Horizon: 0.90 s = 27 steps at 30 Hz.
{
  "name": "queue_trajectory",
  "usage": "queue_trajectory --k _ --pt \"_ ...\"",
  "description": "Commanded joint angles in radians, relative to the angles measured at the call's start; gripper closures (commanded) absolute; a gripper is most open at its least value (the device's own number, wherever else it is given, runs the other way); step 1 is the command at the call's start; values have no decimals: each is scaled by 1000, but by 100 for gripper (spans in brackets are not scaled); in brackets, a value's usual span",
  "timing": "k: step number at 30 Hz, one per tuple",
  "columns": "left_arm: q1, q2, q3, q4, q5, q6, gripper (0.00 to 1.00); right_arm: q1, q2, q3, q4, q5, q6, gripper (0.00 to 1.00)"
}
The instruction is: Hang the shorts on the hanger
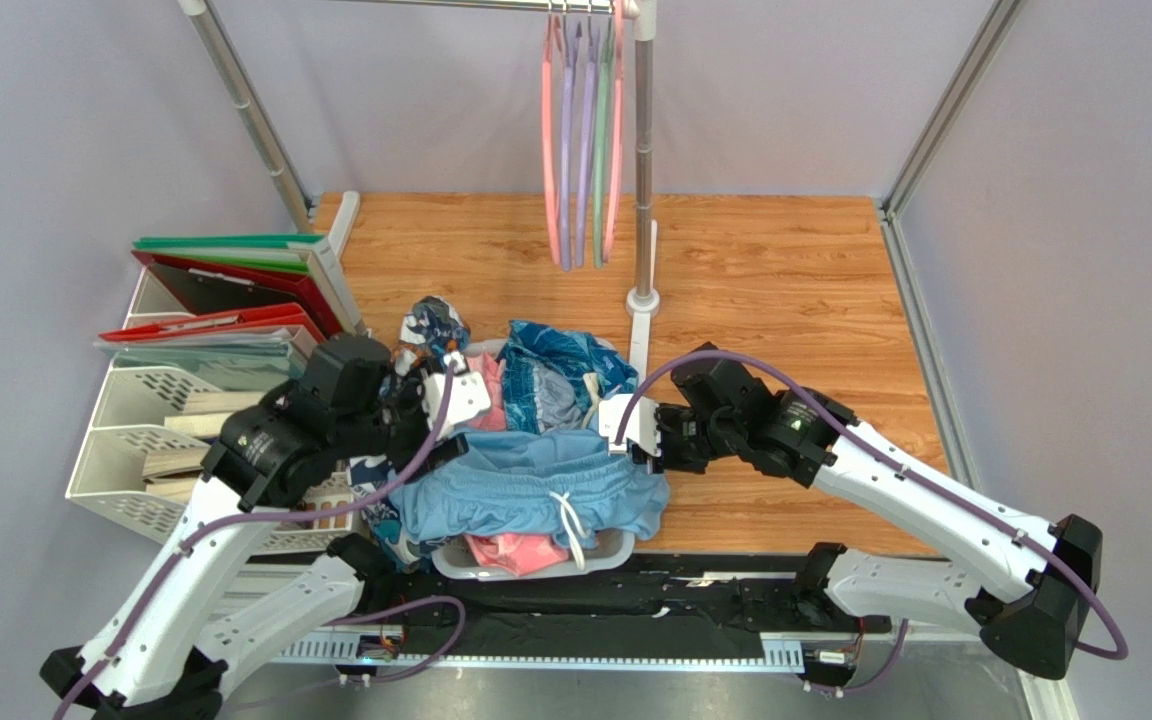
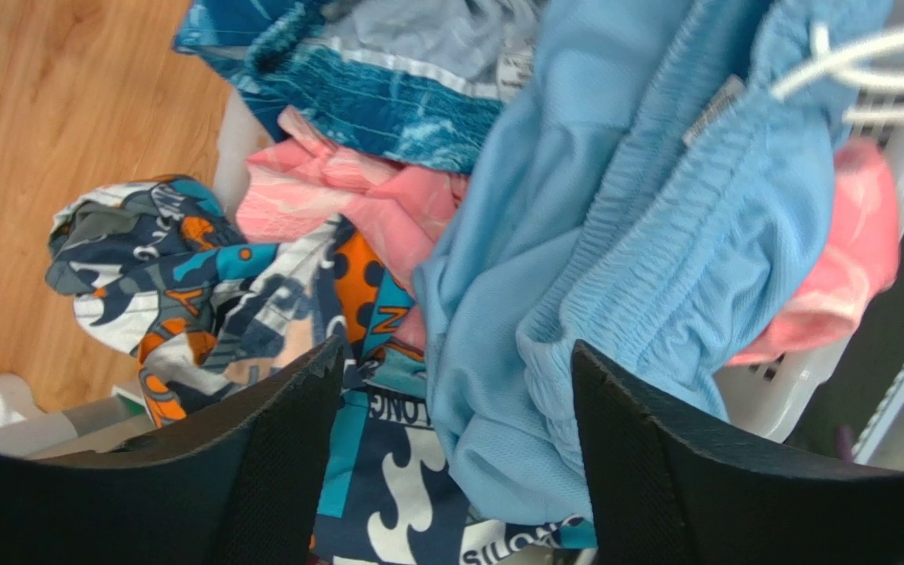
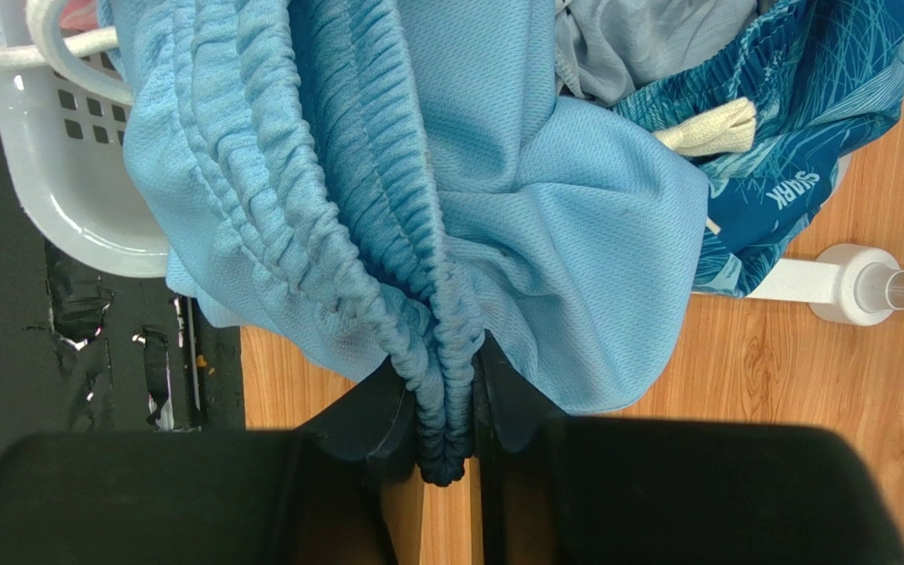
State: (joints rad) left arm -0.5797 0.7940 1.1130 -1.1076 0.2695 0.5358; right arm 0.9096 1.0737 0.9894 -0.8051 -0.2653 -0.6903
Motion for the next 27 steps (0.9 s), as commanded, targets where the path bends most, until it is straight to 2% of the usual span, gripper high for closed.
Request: queue_trajectory --k 1,4,5,7,8,9,11,15,20,23,27 --pt "98 88 106 -60 163 6 13 6 -17 71 0 -14 -2 81" --pt "113 137 136 -81 204 41 11 8 -8 81 -5 -25 8 70" --pt "115 154 152 -106 224 56 9 6 -6 83 -14 -26 3 58" --pt "115 165 168 -115 254 78 5 6 -18 89 -57 -38 -6 46" --pt "113 169 188 -104 254 72 5 6 -24 94 -69 -37 -2 33" --pt "115 172 203 -95 258 52 5 6 -49 97 -77 -32 12 27" --pt "115 189 266 -26 260 -2 6 6 -70 124 -77 -17 63 23" --pt "116 266 430 153 246 -253 8 2 -95 215 -72 -3 159 21" --pt "136 503 774 296 215 -488 12 -55 -74 343 -71 6 296 18" --pt "191 623 908 380 223 -720 16 -98 -54 423 -59 8 408 16" --pt "245 743 1001 482 263 -929 21 -155 -32 503 -48 -14 517 14"
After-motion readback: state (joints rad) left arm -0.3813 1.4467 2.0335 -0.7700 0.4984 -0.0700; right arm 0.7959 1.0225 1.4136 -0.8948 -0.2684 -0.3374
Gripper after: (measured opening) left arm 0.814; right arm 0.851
